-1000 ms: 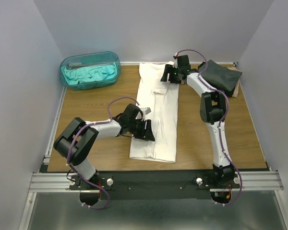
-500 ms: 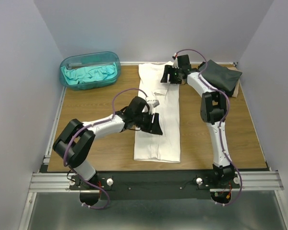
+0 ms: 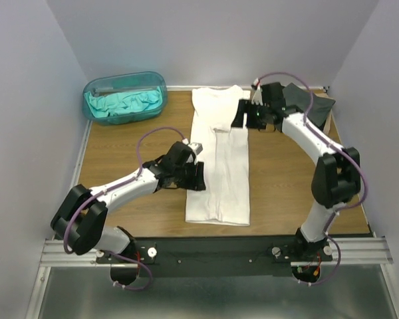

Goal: Fold and stack the t-shirts
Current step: Fold the tshirt

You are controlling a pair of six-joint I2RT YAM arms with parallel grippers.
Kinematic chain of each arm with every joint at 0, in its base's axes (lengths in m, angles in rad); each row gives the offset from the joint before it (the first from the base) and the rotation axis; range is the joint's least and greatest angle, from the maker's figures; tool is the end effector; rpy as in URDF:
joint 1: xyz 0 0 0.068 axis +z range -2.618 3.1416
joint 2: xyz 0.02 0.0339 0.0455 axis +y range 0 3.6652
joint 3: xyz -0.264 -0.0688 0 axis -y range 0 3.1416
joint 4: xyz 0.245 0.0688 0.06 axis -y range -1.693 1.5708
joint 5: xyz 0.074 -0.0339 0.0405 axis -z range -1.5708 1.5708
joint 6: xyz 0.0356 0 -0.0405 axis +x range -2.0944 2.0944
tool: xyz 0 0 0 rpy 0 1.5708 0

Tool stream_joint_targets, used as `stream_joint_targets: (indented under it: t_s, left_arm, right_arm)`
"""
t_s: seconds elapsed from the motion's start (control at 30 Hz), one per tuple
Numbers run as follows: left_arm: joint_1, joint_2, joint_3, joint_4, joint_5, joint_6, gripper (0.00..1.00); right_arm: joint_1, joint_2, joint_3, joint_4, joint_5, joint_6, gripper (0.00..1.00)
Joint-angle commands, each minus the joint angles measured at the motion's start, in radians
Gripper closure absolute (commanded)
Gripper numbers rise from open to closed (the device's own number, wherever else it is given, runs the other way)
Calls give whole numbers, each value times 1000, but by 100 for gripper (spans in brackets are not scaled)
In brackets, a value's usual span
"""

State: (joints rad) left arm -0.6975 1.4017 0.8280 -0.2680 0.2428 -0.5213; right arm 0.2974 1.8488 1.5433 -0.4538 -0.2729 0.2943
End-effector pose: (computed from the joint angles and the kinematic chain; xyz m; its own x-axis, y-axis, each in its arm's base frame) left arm 0.2139 -0.1904 0.2102 -0.8673 0.0961 -0.4884 0.3624 0.7945 -0.4873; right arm 0.4013 0.1330 0.2764 -0.7660 0.0574 -0.6403 -0.2580 0.8848 0.3880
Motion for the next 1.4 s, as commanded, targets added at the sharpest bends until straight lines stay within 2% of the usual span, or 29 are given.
stream_joint_targets:
  t_s: [0.0,0.17,0.27,0.37,0.57,0.73,1.2,1.37]
  left_arm:
    - [9,-98,-65,-95,-71,-46,41]
    - [12,-144,-119,-131,-68,-91,41]
    - [12,-161,-145,-143,-60,-106,41]
    - [13,-179,-171,-146,-39,-124,41]
    - [13,-195,-225,-111,13,-164,41]
    - [13,-199,-260,-88,49,-178,41]
    - [12,-168,-342,-31,125,-187,42]
    - [12,-182,-357,-28,131,-197,46]
  right_arm:
    - [46,-150,-301,-45,35,72,21]
    - [100,-380,-590,-84,15,198,23]
    - [137,-488,-701,-146,-6,252,26]
    - [192,-562,-785,-184,-9,327,31]
    - [218,-672,-894,-250,-19,388,45]
    - [244,-694,-930,-266,-34,424,50]
    - [373,-655,-993,-197,-14,517,52]
    - [390,-623,-997,-168,11,519,52]
